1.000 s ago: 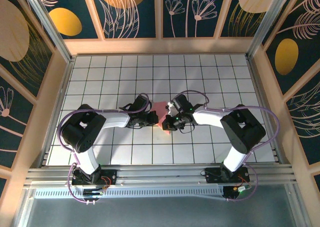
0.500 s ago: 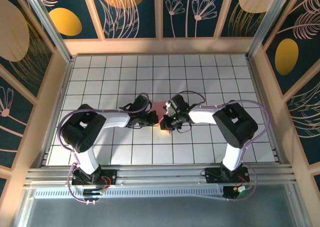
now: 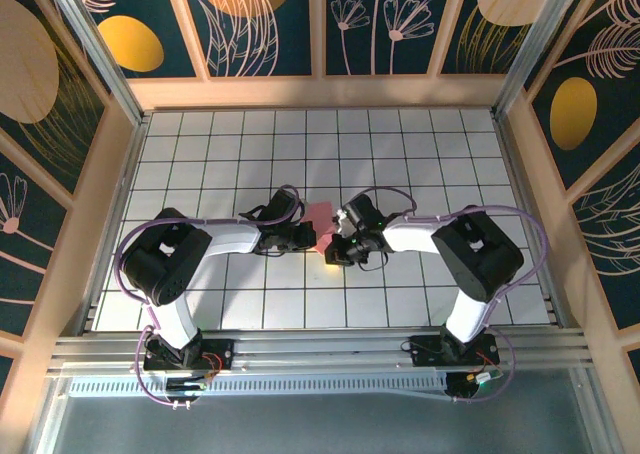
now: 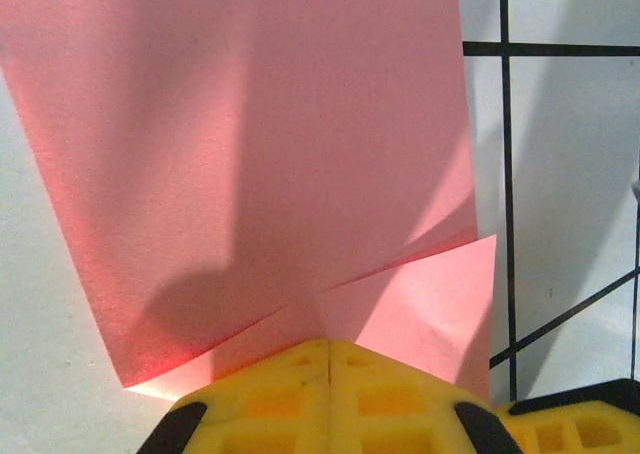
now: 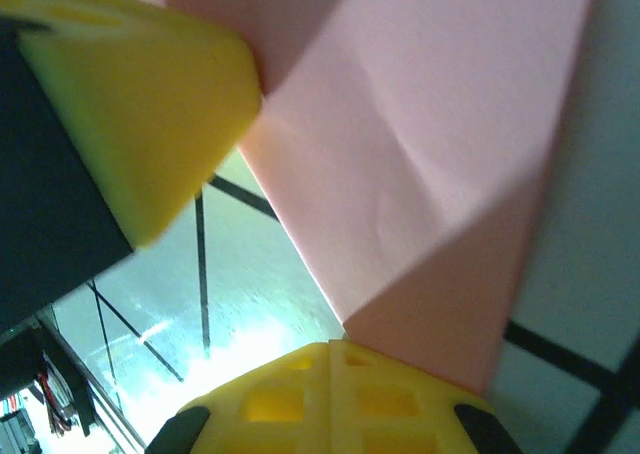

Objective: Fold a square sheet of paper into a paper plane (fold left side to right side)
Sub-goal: Third fold the triangle at the center of the table.

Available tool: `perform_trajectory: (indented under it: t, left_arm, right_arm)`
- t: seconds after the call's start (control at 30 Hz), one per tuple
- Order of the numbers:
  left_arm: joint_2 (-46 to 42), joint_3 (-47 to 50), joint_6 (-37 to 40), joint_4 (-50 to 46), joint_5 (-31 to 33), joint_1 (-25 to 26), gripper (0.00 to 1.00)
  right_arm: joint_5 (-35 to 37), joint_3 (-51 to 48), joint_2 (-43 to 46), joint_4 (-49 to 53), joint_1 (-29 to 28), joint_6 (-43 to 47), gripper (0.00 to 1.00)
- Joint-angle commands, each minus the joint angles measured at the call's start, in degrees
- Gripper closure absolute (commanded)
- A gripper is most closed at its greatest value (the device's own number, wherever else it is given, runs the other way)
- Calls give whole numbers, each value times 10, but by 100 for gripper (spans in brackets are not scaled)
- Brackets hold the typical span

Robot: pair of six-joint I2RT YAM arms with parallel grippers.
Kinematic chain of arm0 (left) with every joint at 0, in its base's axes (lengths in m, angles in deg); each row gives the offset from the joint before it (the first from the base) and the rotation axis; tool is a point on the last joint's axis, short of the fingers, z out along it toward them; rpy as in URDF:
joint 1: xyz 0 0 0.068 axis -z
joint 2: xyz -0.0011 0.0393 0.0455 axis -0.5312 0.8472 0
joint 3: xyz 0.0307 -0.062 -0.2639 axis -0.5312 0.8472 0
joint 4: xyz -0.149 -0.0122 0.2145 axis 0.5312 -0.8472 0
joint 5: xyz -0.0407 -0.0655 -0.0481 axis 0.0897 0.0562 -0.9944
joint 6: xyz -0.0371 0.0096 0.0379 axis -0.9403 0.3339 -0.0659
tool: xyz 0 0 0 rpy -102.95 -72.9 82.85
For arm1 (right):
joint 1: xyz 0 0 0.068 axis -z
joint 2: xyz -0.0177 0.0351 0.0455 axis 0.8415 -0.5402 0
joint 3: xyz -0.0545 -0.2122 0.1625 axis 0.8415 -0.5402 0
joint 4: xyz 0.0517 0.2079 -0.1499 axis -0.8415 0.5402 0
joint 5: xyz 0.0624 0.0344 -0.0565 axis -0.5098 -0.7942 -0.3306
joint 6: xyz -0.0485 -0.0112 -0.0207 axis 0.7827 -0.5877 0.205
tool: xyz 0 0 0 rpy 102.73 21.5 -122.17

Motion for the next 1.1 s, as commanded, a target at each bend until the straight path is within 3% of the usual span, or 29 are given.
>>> perform_trajectory:
  t: [0.0, 0.43, 0.7, 1.07]
  left_arm:
    - [22, 1, 14, -49, 43, -3, 100]
    - [21, -2, 18, -53, 44, -3, 100]
    - [20, -2, 18, -51, 40, -3, 100]
    - [21, -1, 15, -41, 27, -3, 100]
  right_arm:
    - [13, -28, 20, 55, 4, -14, 100]
    - [16, -75, 69, 85, 29, -19, 100]
    - [-1, -6, 103, 103, 29, -7, 100]
    - [17, 62, 9, 33, -9, -27, 100]
